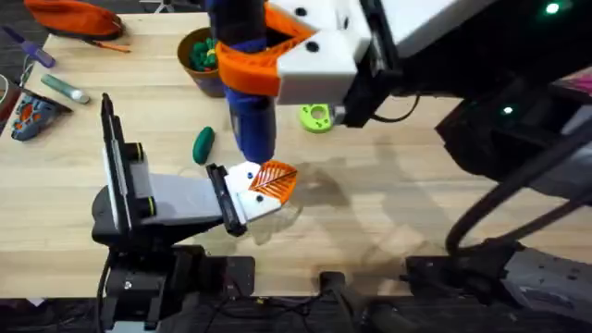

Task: Pick up the gripper from the table and insert it into the empty holder that is missing its gripper. Then pick up a screw, insert it into the mounting hole, and use the screwdriver to tighten it. Finally, clean up the table by picking up the vegetable and placing it into the bucket.

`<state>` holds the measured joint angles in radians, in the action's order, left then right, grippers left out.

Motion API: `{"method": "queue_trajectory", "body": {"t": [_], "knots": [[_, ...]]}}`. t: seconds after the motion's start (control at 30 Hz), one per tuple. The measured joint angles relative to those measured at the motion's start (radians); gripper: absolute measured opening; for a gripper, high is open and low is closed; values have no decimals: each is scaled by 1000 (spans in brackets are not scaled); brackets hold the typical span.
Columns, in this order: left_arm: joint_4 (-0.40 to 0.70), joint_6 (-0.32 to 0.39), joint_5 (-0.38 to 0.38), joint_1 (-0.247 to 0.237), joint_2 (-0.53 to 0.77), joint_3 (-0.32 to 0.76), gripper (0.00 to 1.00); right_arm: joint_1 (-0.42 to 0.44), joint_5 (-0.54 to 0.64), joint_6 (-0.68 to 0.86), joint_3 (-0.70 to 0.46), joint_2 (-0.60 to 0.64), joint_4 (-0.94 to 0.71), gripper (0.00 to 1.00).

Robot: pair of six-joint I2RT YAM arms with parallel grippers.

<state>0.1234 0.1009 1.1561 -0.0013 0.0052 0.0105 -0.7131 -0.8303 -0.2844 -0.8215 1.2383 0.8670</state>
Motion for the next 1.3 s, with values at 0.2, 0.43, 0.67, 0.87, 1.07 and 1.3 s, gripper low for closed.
{"method": "queue_trajectory", "body": {"t": [0.2,0.43,0.67,0.87,1.07,1.3], "knots": [[0,0,0,0,0,0,13,-16,-12,13,0,10,29,22],[0,0,0,0,0,0,13,-24,-51,40,0,23,33,22],[0,0,0,0,0,0,13,-28,-55,77,0,67,46,22],[0,0,0,0,0,0,13,-33,-56,98,0,72,82,22],[0,0,0,0,0,0,13,-48,-58,106,0,72,83,22],[0,0,0,0,0,0,13,-49,-60,114,0,80,83,22]]}}
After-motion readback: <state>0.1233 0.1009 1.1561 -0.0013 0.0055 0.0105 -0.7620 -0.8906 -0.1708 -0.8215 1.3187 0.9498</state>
